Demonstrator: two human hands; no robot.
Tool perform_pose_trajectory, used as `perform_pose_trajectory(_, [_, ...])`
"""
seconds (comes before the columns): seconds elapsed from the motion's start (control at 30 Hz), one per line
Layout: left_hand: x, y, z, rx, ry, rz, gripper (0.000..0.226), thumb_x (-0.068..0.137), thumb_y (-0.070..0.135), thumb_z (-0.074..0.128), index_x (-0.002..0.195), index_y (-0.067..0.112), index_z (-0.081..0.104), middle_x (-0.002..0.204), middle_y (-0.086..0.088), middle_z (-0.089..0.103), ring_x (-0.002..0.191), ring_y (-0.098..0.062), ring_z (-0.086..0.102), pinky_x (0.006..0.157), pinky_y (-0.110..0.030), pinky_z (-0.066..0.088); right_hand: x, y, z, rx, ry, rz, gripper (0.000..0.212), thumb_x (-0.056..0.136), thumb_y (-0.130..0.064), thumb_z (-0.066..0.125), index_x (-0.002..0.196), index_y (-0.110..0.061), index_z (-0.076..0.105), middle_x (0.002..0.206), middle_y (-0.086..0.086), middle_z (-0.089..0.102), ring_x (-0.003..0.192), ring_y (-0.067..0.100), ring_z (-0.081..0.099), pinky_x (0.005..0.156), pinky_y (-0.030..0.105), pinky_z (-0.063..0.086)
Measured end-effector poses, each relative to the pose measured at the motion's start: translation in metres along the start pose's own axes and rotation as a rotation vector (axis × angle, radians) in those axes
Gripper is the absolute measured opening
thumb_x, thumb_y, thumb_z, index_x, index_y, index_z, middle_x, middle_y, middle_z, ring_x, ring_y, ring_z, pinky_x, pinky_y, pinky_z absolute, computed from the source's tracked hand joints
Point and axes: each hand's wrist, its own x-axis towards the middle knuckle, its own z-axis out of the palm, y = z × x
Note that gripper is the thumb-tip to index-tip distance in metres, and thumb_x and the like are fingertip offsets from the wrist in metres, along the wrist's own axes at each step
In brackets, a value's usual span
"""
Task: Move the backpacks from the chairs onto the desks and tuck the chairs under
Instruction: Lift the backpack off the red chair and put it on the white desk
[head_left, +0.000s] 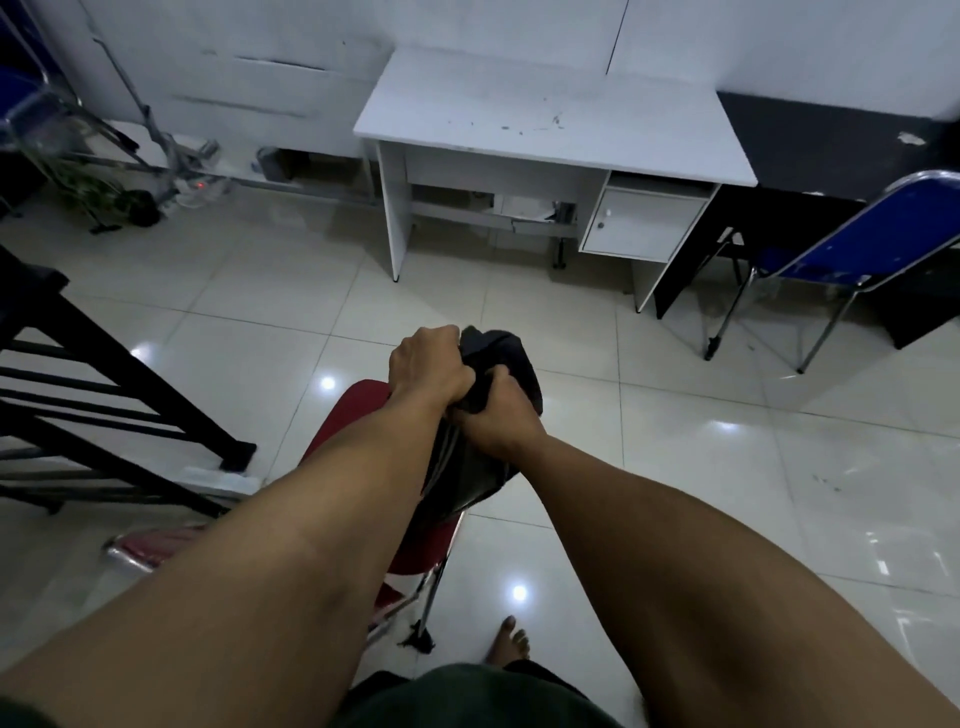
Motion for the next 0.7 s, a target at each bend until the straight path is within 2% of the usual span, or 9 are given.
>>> perform_pose_trajectory(0.1, [0.005, 0.03, 0.006, -0.092, -0.02, -0.096, 0.01, 0.068, 0.017, 0.057, 0.071, 0.019, 0.048, 0.069, 0.0, 0.05, 0.064, -0.023, 0.05, 0.058, -0.031, 0.04, 0.001, 0.003, -0.015, 0.001, -0.03, -0.01, 0.088, 0.049, -0.065, 0.058, 0.12, -0.017, 0.042, 0.12, 0.005, 0.048, 0.101, 0.026, 0.057, 0.085, 0.048, 0.052])
perform_pose_trajectory(0.2, [0.012, 0.061, 0.01, -0.198, -0.038, -0.187, 0.012, 0.07, 0.02, 0.06, 0.076, 0.014, 0.052, 0.077, -0.003, 0.053, 0.072, -0.025, 0.053, 0.064, -0.031, 0.046, 0.009, 0.01, -0.036, -0.033, 0.003, 0.002, 0.083, 0.059, -0.061, 0.06, 0.128, -0.018, 0.042, 0.126, 0.007, 0.051, 0.111, 0.03, 0.056, 0.089, 0.047, 0.051])
perform_pose_trajectory(0.27, [0.016, 0.082, 0.012, -0.268, -0.068, -0.218, 0.014, 0.072, 0.023, 0.062, 0.072, 0.013, 0.052, 0.078, -0.005, 0.056, 0.07, -0.023, 0.054, 0.063, -0.03, 0.045, 0.015, 0.018, -0.05, -0.081, 0.078, 0.027, 0.078, 0.068, -0.055, 0.063, 0.131, -0.017, 0.038, 0.126, 0.008, 0.052, 0.112, 0.03, 0.056, 0.086, 0.042, 0.048])
perform_pose_trajectory(0.4, [0.025, 0.123, 0.016, -0.421, -0.053, -0.268, 0.018, 0.075, 0.028, 0.063, 0.064, 0.017, 0.053, 0.067, 0.0, 0.057, 0.06, -0.015, 0.053, 0.048, -0.024, 0.035, 0.023, 0.033, -0.078, -0.099, 0.283, -0.015, 0.081, 0.075, -0.045, 0.064, 0.139, -0.022, 0.019, 0.101, 0.006, 0.061, 0.089, 0.026, 0.062, 0.071, 0.038, 0.047])
perform_pose_trajectory(0.43, [0.027, 0.132, 0.016, -0.446, -0.048, -0.28, 0.017, 0.075, 0.029, 0.062, 0.064, 0.017, 0.055, 0.068, 0.0, 0.059, 0.062, -0.016, 0.056, 0.05, -0.024, 0.037, 0.026, 0.035, -0.085, -0.096, 0.322, -0.016, 0.084, 0.079, -0.042, 0.064, 0.143, -0.024, 0.013, 0.091, 0.003, 0.061, 0.081, 0.024, 0.062, 0.067, 0.037, 0.048])
perform_pose_trajectory(0.5, [0.036, 0.149, 0.018, -0.422, -0.038, -0.246, 0.015, 0.073, 0.032, 0.06, 0.066, 0.018, 0.059, 0.071, 0.0, 0.063, 0.071, -0.021, 0.06, 0.068, -0.03, 0.046, 0.035, 0.043, -0.101, -0.134, 0.378, 0.024, 0.084, 0.085, -0.033, 0.062, 0.147, -0.02, 0.008, 0.075, -0.001, 0.058, 0.069, 0.021, 0.06, 0.06, 0.035, 0.046])
perform_pose_trajectory(0.57, [0.044, 0.161, 0.02, -0.378, -0.023, -0.175, 0.02, 0.071, 0.036, 0.059, 0.061, 0.019, 0.057, 0.07, 0.002, 0.064, 0.076, -0.023, 0.058, 0.085, -0.036, 0.041, 0.046, 0.049, -0.115, -0.193, 0.389, 0.061, 0.057, 0.088, -0.025, 0.059, 0.137, -0.012, 0.034, 0.077, 0.0, 0.06, 0.071, 0.021, 0.06, 0.06, 0.034, 0.044])
perform_pose_trajectory(0.63, [0.055, 0.172, 0.023, -0.396, -0.007, -0.095, 0.031, 0.073, 0.042, 0.058, 0.054, 0.018, 0.055, 0.063, 0.003, 0.062, 0.072, -0.023, 0.058, 0.087, -0.038, 0.043, 0.058, 0.057, -0.134, -0.221, 0.41, 0.072, 0.016, 0.088, -0.018, 0.053, 0.103, -0.015, 0.057, 0.082, 0.003, 0.064, 0.075, 0.024, 0.062, 0.062, 0.035, 0.047])
perform_pose_trajectory(0.7, [0.069, 0.175, 0.025, -0.439, 0.035, -0.034, 0.038, 0.078, 0.047, 0.052, 0.056, 0.016, 0.059, 0.06, 0.004, 0.062, 0.068, -0.023, 0.059, 0.082, -0.039, 0.049, 0.069, 0.069, -0.152, -0.202, 0.415, 0.098, 0.01, 0.084, -0.011, 0.051, 0.085, -0.017, 0.059, 0.078, 0.005, 0.063, 0.074, 0.027, 0.062, 0.063, 0.036, 0.049])
